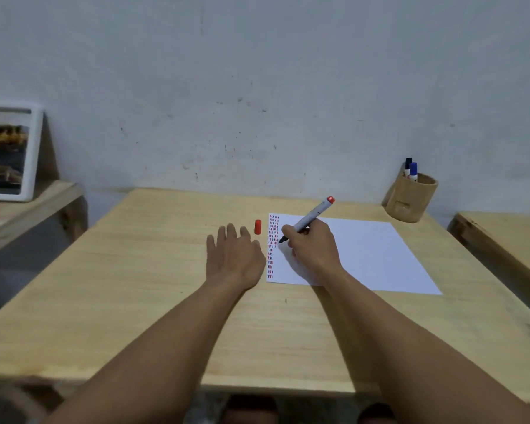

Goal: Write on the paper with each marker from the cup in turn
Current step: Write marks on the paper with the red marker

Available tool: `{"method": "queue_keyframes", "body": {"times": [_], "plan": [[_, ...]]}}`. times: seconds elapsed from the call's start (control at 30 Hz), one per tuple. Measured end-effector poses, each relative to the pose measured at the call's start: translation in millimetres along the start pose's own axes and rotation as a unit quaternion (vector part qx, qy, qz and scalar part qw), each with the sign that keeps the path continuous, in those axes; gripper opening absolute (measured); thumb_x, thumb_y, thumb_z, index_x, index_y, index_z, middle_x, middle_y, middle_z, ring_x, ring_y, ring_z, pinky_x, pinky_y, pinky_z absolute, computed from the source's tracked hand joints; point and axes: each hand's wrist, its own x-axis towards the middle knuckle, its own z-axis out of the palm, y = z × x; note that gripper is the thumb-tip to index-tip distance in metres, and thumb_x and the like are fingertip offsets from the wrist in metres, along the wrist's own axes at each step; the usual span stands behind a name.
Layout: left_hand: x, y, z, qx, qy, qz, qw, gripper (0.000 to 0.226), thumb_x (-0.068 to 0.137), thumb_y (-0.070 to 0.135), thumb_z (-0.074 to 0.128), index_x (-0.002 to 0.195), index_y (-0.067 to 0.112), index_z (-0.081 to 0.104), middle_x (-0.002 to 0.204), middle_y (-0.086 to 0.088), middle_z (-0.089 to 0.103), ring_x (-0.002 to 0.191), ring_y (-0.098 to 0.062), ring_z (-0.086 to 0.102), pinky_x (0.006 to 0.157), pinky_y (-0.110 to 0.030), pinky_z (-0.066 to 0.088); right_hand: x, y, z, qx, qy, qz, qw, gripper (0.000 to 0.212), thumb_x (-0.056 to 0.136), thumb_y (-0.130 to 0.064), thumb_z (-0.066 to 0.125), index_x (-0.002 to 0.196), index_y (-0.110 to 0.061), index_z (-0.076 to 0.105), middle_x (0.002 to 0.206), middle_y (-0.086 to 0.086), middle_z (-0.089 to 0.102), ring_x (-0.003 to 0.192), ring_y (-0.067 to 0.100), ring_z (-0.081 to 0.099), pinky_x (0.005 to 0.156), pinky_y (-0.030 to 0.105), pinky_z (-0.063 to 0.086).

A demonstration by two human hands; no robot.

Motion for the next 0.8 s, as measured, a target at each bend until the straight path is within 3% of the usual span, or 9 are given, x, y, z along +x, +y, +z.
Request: {"method": "queue_keyframes", "body": {"times": [0.13,0.5,0.8], "plan": [[0.8,-2.5,0.1,0.032,-0.054,0.024,0.998,0.062,0.104,0.039,0.018,0.16,0.013,0.01,0.168,-0.017,0.001,0.155,-0.033,-0.004,0.123,-0.054,-0.001,1.2,-0.4,1.1,-0.028,-0.005,-0.017,0.999,0.027,0.084,-0.027,0.068,0.065,-0.013,0.057,0.067,0.007,0.07,0.061,0.02,0.062,0.055,0.029,0.043],[-1.7,-4.1,1.5,0.047,-0.047,0.035,0.997,0.063,0.105,0.04,0.016,0.161,0.013,0.007,0.168,-0.018,0.001,0.155,-0.033,-0.004,0.123,-0.054,-0.002,1.3,2.0,3.9,-0.055,-0.014,-0.024,0.998,0.028,0.086,-0.024,0.068,0.062,-0.012,0.058,0.056,-0.002,0.065,0.05,0.009,0.058,0.049,0.021,0.042],[-2.1,-3.4,0.8,0.038,-0.05,0.033,0.997,0.063,0.104,0.041,0.016,0.161,0.014,0.007,0.168,-0.017,0.001,0.155,-0.032,-0.005,0.123,-0.053,-0.003,3.6,3.9,4.3,-0.051,-0.021,-0.027,0.998,0.031,0.088,-0.022,0.068,0.06,-0.013,0.057,0.059,0.002,0.066,0.053,0.012,0.058,0.051,0.023,0.042]]}}
